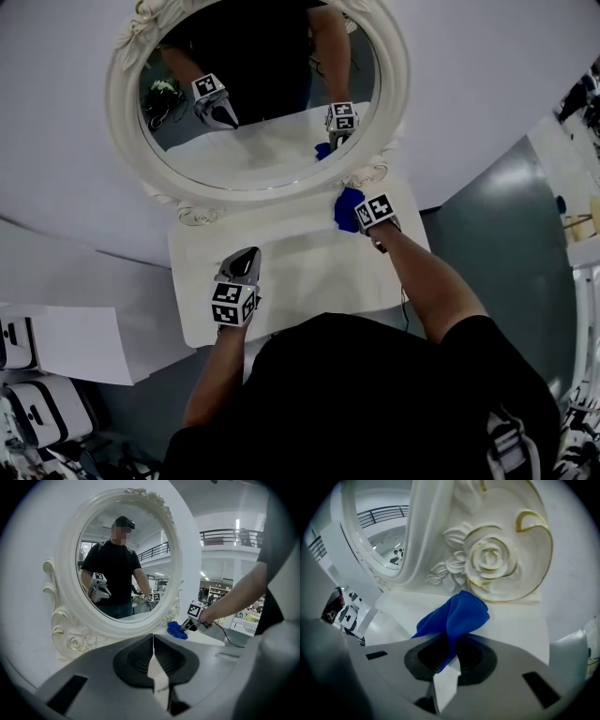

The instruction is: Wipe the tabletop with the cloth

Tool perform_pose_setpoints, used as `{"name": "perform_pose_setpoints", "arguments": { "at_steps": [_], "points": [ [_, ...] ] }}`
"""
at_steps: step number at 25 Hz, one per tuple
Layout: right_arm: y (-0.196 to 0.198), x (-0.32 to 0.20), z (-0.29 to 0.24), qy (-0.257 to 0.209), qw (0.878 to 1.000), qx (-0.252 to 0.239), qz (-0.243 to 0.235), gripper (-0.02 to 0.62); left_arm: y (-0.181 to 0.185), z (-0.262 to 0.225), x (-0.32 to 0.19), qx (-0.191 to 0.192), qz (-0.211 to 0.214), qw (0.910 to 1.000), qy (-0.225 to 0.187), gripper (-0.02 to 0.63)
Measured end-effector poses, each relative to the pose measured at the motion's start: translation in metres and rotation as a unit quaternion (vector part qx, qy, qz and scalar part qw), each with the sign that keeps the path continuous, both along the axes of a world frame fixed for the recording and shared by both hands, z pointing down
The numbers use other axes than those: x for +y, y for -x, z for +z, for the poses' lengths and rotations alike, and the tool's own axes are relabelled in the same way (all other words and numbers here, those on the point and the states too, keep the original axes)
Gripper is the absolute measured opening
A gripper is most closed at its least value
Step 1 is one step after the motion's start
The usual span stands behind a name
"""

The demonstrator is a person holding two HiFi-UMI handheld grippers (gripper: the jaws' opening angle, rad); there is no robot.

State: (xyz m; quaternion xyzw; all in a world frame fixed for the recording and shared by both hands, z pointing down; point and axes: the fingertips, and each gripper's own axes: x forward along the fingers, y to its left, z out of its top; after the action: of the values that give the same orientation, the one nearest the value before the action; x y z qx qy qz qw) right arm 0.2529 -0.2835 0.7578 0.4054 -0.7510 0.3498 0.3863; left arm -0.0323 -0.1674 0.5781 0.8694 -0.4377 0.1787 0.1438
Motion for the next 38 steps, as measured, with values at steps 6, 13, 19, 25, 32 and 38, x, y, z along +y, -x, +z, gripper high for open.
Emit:
{"name": "perform_pose_setpoints", "arguments": {
  "at_steps": [6, 13, 19, 25, 32, 38],
  "points": [
    [-0.061, -0.004, -0.004, -0.011, 0.999, 0.042, 0.009, 0.041, -0.025, -0.002, -0.003, -0.001, 0.006, 1.0, -0.001, 0.014],
    [-0.097, -0.004, -0.005, -0.018, 0.997, 0.063, 0.027, 0.041, -0.033, -0.001, -0.001, -0.003, 0.005, 1.0, 0.002, 0.014],
    [-0.104, -0.003, -0.005, -0.03, 0.996, 0.074, 0.036, 0.041, -0.035, -0.002, 0.001, -0.004, 0.007, 1.0, 0.0, 0.014],
    [-0.1, 0.0, -0.012, -0.05, 0.993, 0.101, 0.026, 0.04, -0.02, -0.007, 0.009, -0.006, 0.002, 1.0, -0.004, 0.014],
    [-0.073, 0.015, -0.042, -0.104, 0.992, 0.062, 0.026, 0.04, -0.002, -0.006, 0.02, -0.008, 0.002, 1.0, -0.001, 0.014],
    [-0.048, 0.034, -0.08, -0.152, 0.988, 0.006, 0.036, 0.041, 0.0, -0.011, 0.021, -0.01, 0.02, 0.9997, -0.008, 0.014]
  ]
}}
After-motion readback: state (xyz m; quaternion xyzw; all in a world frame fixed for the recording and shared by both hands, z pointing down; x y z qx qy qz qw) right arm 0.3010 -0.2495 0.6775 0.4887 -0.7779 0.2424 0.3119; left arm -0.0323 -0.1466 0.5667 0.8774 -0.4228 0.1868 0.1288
